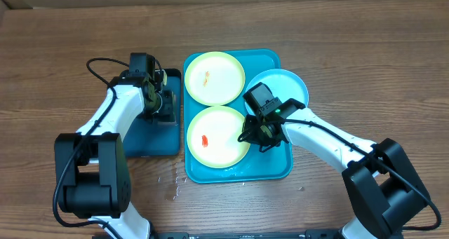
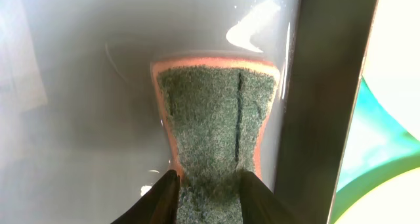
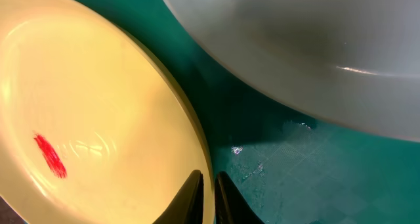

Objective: Clean dirty plates on tray and stack at the side
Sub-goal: 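Lower the left gripper onto the green sponge and grasp it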

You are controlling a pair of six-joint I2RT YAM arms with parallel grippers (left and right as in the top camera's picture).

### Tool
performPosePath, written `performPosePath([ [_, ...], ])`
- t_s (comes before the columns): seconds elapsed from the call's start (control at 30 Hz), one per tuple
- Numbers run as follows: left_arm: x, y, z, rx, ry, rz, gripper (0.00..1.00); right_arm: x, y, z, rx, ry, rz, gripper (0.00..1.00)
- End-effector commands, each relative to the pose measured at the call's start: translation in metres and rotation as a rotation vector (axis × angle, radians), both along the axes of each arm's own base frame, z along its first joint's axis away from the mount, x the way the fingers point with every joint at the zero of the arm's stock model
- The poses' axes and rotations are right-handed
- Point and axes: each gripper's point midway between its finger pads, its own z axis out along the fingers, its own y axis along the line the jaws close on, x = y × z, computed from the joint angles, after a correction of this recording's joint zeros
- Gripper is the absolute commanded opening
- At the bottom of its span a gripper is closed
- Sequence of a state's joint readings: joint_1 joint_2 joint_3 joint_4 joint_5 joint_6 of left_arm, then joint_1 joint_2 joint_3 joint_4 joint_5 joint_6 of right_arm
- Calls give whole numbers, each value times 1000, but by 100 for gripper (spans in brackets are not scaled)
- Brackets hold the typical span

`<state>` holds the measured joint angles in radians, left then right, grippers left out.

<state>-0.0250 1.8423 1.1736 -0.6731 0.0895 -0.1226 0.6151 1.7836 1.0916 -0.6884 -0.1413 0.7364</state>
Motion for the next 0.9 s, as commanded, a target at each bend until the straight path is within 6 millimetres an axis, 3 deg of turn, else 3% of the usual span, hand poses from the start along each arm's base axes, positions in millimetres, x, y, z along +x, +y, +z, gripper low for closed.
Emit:
performPosePath([
  [0.0, 0, 1, -6, 14, 6, -16, 34, 1, -2, -2, -8, -3, -6, 10],
  [0.17, 4, 0, -2, 11, -7, -20, 36, 1, -2, -2, -8, -3, -6, 10],
  [0.33, 7, -3, 0, -8, -17, -27, 50, 1, -2, -2, -8, -4, -6, 10],
  [0.87, -2, 1, -14, 19, 26, -33, 45, 1, -2, -2, -7, -5, -6, 10],
])
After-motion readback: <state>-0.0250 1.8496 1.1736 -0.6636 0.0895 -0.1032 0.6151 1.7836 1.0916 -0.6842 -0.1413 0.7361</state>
